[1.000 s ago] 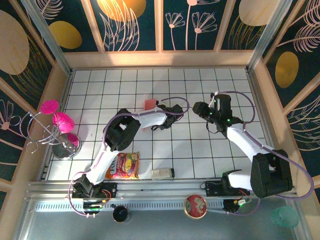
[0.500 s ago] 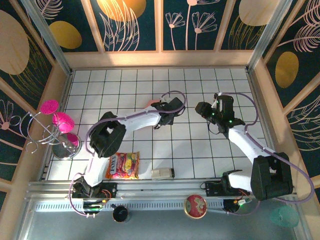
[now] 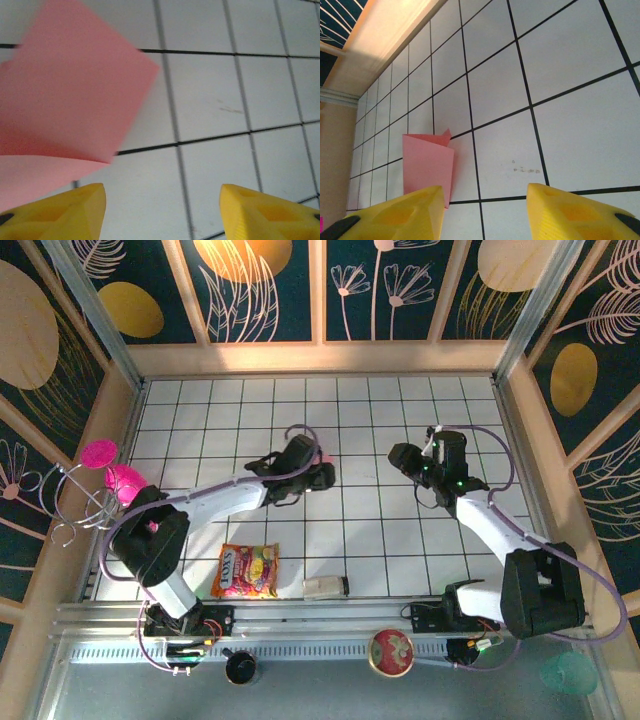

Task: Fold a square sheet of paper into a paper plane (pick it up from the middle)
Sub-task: Turn over the paper at the center of the table, then move the paper to the center of the table.

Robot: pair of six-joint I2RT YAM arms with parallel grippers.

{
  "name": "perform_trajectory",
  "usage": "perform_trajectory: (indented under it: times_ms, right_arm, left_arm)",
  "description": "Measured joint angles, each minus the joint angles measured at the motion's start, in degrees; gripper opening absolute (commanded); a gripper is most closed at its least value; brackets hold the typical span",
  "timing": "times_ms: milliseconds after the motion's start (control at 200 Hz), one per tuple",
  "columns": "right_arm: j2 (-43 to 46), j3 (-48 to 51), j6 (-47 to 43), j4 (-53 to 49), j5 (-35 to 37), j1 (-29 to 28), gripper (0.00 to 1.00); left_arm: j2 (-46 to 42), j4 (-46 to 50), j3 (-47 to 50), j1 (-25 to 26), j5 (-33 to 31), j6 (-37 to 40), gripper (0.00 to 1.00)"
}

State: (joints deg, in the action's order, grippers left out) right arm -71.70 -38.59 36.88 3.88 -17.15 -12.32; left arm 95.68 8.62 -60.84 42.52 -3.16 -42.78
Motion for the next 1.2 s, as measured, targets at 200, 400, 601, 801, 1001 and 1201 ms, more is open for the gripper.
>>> perform_trajectory:
  times_ms: [200, 400, 601, 801, 1001, 1201]
  right_arm:
    - [-1.11, 0.11, 0.83, 0.24, -0.79, -0.11, 0.47]
    - [-1.22, 0.11, 1.01, 0.28, -0.92, -0.33, 0.47]
    - [-1.84, 0.11, 1.01, 0.42, -0.96, -0.52, 0.47]
    - [-2.97, 0.11, 1.01, 0.63, -1.46, -0.85, 0.47]
    - [-5.64, 0.07, 1.64, 0.83, -2.75, -2.58, 0.46]
    - [-8.63, -0.04, 5.07, 1.51, -3.50, -6.58, 0.46]
  left_arm:
    - [0.17, -3.10, 4.39, -5.46, 2.71, -0.90, 0.62]
    - [4.04, -4.15, 3.56, -7.78, 2.01, -0.02, 0.63]
    - [8.74, -4.11, 1.07, -9.99, 1.18, 1.55, 0.63]
    - [11.23, -4.96, -0.15, -11.50, 1.86, 2.01, 0.62]
    - [12.50, -7.61, 0.31, -13.03, 5.99, 0.72, 0.57]
    - [12.46, -14.29, 3.65, -13.77, 12.31, -1.90, 0.48]
